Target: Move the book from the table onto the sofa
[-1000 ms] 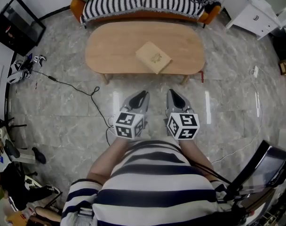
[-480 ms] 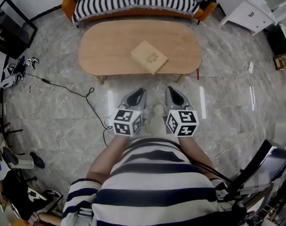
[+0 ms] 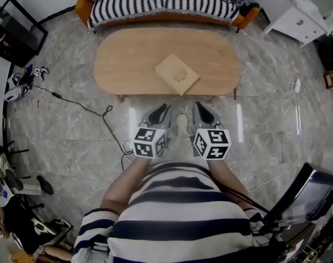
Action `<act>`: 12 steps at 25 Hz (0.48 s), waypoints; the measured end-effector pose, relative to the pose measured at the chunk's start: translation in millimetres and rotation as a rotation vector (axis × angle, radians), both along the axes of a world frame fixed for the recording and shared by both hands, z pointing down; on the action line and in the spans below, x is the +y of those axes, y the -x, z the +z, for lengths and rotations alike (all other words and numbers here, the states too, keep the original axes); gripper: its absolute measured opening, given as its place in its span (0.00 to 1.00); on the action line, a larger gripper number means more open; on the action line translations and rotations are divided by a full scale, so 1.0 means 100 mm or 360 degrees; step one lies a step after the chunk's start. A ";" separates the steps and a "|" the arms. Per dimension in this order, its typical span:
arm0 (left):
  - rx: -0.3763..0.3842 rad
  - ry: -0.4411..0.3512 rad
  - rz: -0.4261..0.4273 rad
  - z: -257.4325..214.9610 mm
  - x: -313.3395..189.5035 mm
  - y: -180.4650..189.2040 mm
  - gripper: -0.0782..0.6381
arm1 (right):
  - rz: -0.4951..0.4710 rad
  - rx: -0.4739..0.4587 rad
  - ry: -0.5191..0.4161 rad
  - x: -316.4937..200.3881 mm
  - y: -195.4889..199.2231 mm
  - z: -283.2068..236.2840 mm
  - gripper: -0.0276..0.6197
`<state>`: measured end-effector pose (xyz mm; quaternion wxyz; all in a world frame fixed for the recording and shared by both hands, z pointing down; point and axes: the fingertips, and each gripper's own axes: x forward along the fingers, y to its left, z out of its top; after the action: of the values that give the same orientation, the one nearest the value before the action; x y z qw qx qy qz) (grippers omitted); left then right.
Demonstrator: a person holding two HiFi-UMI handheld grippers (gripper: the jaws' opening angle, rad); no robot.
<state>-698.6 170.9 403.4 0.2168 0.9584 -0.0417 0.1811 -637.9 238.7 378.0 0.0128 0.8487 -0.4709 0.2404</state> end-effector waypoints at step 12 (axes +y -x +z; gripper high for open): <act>-0.0113 0.0041 -0.0037 0.25 -0.25 -0.63 0.19 | -0.0051 -0.0064 0.0018 -0.31 -0.69 0.14 0.04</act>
<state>-635.3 146.1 428.6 0.2297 0.9479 -0.0583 0.2131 -569.1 207.3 392.1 0.0120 0.8359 -0.4832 0.2599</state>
